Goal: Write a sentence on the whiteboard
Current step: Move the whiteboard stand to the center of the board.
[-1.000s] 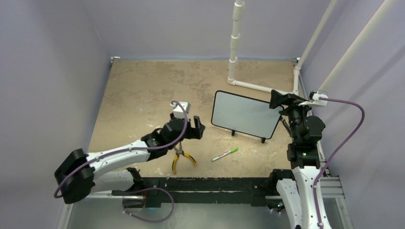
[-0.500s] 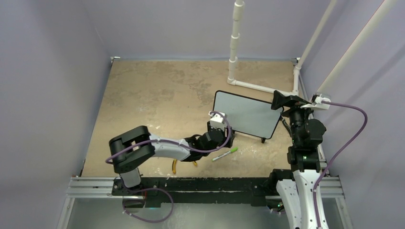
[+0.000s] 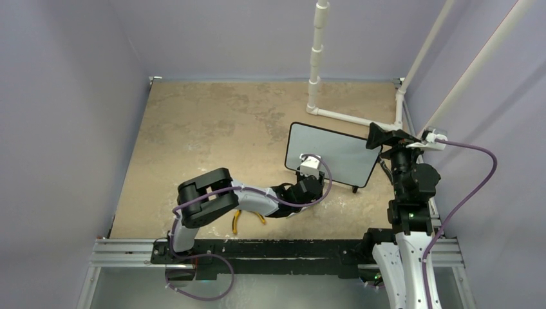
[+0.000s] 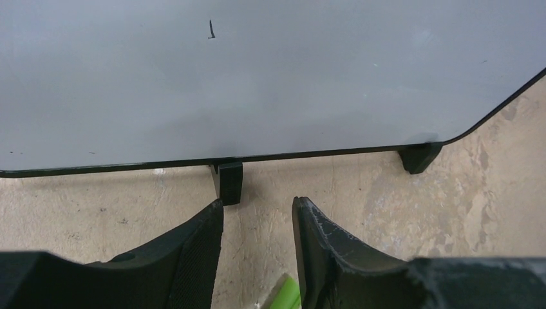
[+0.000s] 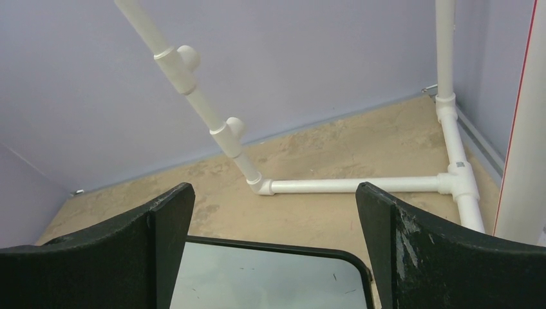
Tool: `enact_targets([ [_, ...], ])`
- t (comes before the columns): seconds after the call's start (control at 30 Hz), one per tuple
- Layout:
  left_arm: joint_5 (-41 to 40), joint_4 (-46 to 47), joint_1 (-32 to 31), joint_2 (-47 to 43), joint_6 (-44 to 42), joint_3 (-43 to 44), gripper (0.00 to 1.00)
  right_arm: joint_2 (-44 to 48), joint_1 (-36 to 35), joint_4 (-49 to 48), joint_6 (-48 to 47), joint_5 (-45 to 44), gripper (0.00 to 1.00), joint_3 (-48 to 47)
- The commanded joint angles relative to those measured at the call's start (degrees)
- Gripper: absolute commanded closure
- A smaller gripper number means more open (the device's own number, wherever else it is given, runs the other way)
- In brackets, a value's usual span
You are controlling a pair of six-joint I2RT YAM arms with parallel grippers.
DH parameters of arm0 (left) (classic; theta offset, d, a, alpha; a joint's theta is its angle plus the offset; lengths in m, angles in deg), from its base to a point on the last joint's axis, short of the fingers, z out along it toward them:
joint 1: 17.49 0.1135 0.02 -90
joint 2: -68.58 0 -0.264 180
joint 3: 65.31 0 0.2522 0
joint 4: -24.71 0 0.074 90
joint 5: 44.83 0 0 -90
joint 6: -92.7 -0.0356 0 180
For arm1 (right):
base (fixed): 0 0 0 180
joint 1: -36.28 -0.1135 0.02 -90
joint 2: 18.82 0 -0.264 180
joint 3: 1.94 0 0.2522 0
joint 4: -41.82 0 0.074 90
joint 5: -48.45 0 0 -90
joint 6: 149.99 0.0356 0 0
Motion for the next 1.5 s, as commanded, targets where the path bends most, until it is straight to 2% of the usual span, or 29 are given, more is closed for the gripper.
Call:
enact_targets([
  [0.0,-5.8,-2.9,-0.4,2.6,-0.8,4.6,0.59,0.5,0.0,-0.1,0.4,-1.3,0.02,0.2],
  [0.1,-7.8,-4.1,-0.4,3.7,-0.5,5.5,0.62,0.6,0.0,0.1,0.4,-1.2,0.02,0.1],
  [0.33,-11.0,-5.8,-0.4,6.1,-1.1,7.7,0.61,0.7,0.0,0.2,0.4,-1.2,0.02,0.2],
  [0.43,-11.4,-5.3,-0.4,6.9,-1.2,8.3,0.64,0.7,0.0,0.2,0.4,-1.2,0.02,0.2],
  [0.73,-16.4,-4.8,-0.4,6.5,-1.0,6.9,1.00,0.6,0.0,0.2,0.4,-1.3,0.02,0.3],
  [1.1,-28.6,-9.2,-0.6,0.0,2.9,-1.1,1.00,0.5,0.0,0.3,0.4,-1.3,0.02,0.2],
  [1.3,-33.8,-16.0,-1.1,-1.9,6.4,-3.5,1.00,0.4,0.0,0.2,0.5,-1.4,0.02,0.3],
  [1.47,-36.6,-24.5,-1.6,-3.4,12.6,-4.4,1.00,0.5,0.0,0.3,0.4,-1.4,0.02,0.3],
])
